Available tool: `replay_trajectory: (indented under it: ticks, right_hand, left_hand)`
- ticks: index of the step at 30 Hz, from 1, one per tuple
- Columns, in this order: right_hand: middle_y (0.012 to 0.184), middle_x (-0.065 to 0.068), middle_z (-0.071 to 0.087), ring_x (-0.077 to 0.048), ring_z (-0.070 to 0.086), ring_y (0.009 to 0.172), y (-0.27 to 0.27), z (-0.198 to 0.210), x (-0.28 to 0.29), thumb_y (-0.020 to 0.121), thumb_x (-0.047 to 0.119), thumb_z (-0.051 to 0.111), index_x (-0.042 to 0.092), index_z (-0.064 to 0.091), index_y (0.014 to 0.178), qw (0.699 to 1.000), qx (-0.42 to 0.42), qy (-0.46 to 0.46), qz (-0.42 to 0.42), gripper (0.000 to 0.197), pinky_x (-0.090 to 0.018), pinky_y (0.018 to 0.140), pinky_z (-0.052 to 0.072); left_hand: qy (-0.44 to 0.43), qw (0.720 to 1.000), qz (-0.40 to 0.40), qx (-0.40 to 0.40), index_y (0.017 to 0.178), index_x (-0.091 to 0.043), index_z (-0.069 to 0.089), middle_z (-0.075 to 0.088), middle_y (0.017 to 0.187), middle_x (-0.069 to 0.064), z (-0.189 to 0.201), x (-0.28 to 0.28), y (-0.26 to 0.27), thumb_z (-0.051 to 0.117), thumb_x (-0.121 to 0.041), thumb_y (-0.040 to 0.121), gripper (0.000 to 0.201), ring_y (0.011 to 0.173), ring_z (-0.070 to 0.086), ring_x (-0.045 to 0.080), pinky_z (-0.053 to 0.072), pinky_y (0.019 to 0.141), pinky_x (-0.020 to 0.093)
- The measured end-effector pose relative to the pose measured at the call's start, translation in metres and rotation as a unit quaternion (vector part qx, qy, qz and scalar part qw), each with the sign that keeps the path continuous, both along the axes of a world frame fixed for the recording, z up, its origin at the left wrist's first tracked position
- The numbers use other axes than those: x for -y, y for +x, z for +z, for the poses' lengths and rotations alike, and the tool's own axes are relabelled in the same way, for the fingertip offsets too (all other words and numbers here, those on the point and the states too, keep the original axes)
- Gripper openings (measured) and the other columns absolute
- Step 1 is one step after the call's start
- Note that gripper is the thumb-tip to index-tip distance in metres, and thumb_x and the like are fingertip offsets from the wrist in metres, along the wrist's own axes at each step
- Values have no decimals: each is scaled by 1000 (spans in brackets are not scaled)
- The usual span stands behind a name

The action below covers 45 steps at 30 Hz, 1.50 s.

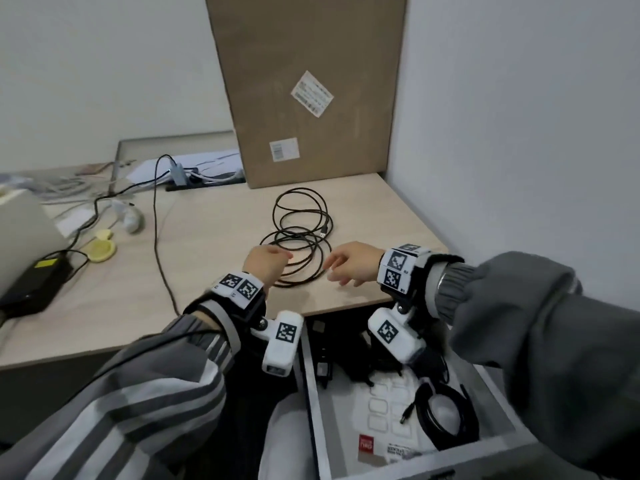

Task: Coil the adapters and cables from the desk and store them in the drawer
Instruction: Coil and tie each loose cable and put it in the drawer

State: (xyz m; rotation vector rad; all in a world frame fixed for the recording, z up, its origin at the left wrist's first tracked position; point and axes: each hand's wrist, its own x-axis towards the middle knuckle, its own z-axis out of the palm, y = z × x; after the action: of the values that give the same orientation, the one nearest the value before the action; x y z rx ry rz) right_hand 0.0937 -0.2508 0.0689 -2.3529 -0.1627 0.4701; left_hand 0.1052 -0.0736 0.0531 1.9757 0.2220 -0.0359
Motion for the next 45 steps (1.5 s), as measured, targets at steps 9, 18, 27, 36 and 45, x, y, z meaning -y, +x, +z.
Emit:
replay_trajectory:
  ticks: [9,18,27,36,45]
  right_hand:
    - [100,-7,63,-20,60,79,58,-3,-65,77,19,76,12,44,133,946,-6,-277,166,65,-28,67,49]
    - [69,3,53,-8,51,56,85,19,11,84,13,67,18,51,72,941,22,-318,113,21,-13,45,44]
    - [72,1,55,-13,60,58,96,52,90,91,17,59,13,53,90,968,214,-20,-133,7,-25,53,45]
    - [66,-1,49,-17,43,51,94,81,102,96,23,52,11,52,96,913,293,157,-238,12,-28,51,39]
    - [65,-4,43,-15,33,46,86,92,96,100,17,40,5,52,80,900,284,244,-224,25,-25,45,30]
  left_hand:
    - [53,992,-37,-110,98,-2,69,63,93,15,-10,-34,39,62,-15,89,17,73,53,23,51,75,32]
    - [-46,993,-67,-83,94,-7,65,64,86,4,2,-30,63,53,-10,93,12,71,57,11,44,62,20]
    - [12,995,-61,-74,107,-9,68,58,98,8,2,5,106,50,-4,92,24,93,51,20,44,64,23]
    - [-93,984,-131,-73,147,-28,26,45,135,10,10,66,125,70,-15,83,79,107,54,20,47,72,28]
    - [-242,953,-178,-49,106,-18,51,67,104,6,52,103,119,45,3,92,26,78,58,13,39,54,19]
